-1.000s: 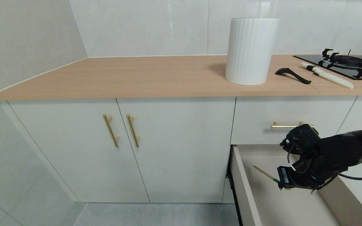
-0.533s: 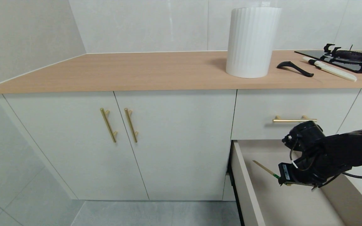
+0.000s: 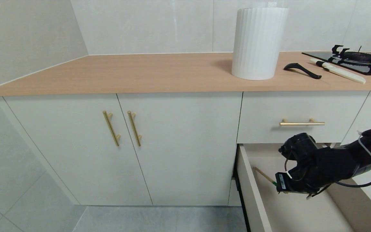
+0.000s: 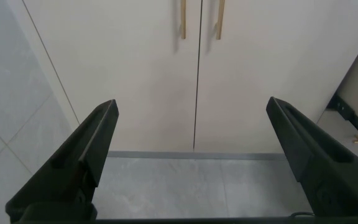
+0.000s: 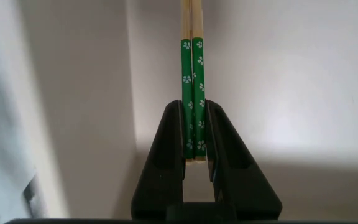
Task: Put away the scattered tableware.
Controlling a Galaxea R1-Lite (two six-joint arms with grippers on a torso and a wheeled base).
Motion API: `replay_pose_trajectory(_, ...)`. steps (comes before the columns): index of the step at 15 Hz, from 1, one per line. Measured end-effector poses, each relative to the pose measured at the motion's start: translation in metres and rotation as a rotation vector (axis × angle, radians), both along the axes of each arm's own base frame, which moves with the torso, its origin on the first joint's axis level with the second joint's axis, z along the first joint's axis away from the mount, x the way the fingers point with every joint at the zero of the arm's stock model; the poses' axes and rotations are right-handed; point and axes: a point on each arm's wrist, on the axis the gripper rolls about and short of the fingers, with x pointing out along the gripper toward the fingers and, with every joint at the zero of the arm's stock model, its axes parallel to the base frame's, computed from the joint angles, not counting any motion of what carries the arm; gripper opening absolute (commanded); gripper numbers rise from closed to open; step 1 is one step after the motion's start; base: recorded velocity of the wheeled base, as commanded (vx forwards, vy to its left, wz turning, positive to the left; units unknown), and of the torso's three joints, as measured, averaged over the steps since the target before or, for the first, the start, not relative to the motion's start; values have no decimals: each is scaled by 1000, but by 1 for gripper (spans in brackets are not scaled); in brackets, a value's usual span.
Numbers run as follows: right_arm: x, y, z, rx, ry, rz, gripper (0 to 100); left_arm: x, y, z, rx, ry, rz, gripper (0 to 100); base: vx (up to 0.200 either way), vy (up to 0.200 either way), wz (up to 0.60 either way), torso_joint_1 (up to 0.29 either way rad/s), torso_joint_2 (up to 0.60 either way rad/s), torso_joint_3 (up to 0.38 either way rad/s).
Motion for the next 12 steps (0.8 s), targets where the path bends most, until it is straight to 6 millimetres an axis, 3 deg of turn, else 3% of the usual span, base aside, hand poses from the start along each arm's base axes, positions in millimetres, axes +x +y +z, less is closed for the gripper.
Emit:
replay_pose_trajectory(4,0,3,-35,-18,4,13,0,0,0,0,0,0,0,100,0,0,0,0,0,0)
replay_pose_trajectory(12,1,2,-83,-135,32,-8,0,0,0,0,0,0,0,100,0,0,0,0,0,0)
